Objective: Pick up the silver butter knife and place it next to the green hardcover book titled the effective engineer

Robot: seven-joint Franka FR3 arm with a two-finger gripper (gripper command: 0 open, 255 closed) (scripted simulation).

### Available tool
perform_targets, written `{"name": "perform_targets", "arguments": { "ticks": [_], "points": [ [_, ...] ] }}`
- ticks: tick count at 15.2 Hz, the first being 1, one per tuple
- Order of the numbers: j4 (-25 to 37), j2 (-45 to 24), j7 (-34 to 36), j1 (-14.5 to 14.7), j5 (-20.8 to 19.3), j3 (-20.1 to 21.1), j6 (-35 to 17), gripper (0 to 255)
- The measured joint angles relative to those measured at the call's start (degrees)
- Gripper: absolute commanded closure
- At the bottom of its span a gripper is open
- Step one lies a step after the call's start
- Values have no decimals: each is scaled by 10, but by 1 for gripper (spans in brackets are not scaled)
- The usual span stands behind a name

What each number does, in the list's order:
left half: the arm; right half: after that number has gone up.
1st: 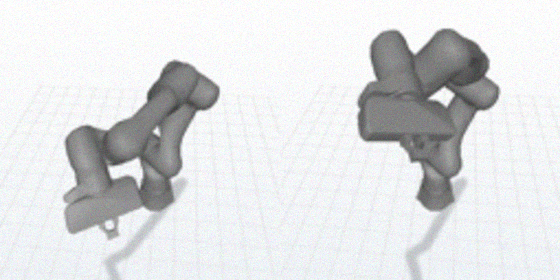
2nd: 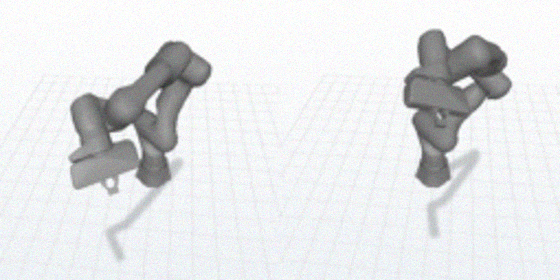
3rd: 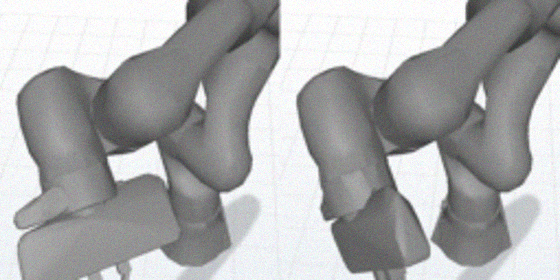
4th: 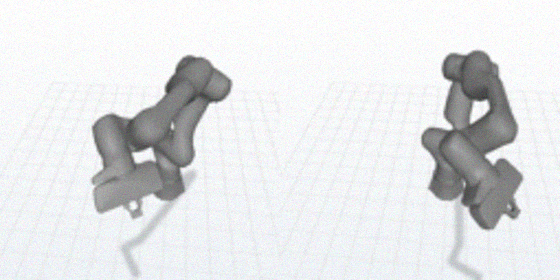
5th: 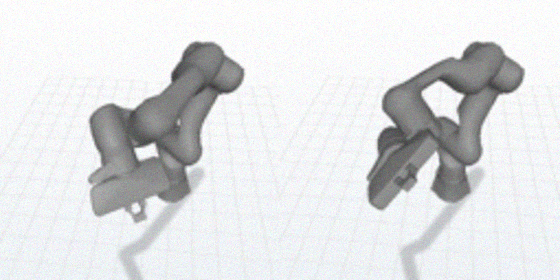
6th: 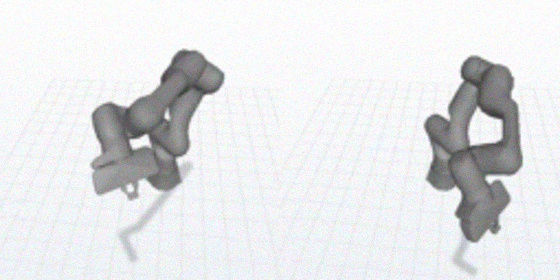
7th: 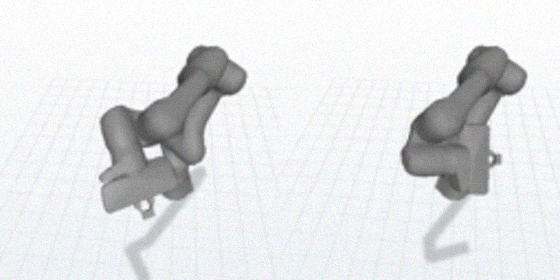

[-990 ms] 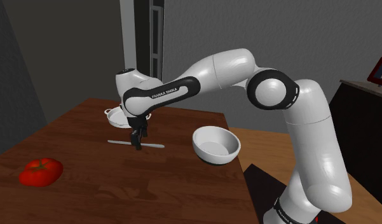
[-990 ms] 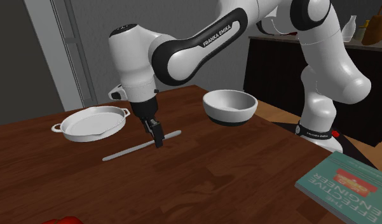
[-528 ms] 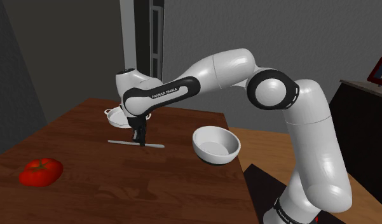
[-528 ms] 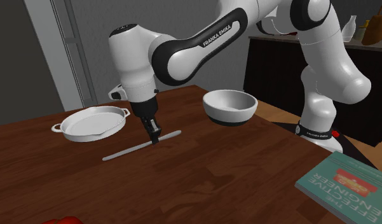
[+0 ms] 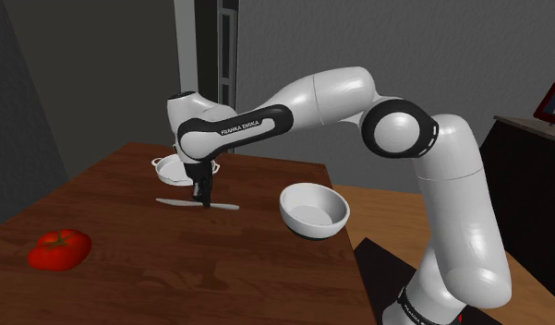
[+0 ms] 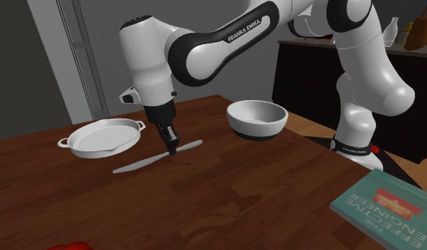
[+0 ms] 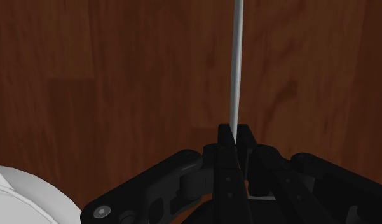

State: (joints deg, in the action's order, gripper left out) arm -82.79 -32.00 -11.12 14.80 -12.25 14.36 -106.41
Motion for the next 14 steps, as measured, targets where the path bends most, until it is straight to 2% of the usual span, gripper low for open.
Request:
{"name": "perform_targets", "arguments": {
  "ticks": [14],
  "points": [
    [77,20,-12,4,8,4,96,255]
  ]
}}
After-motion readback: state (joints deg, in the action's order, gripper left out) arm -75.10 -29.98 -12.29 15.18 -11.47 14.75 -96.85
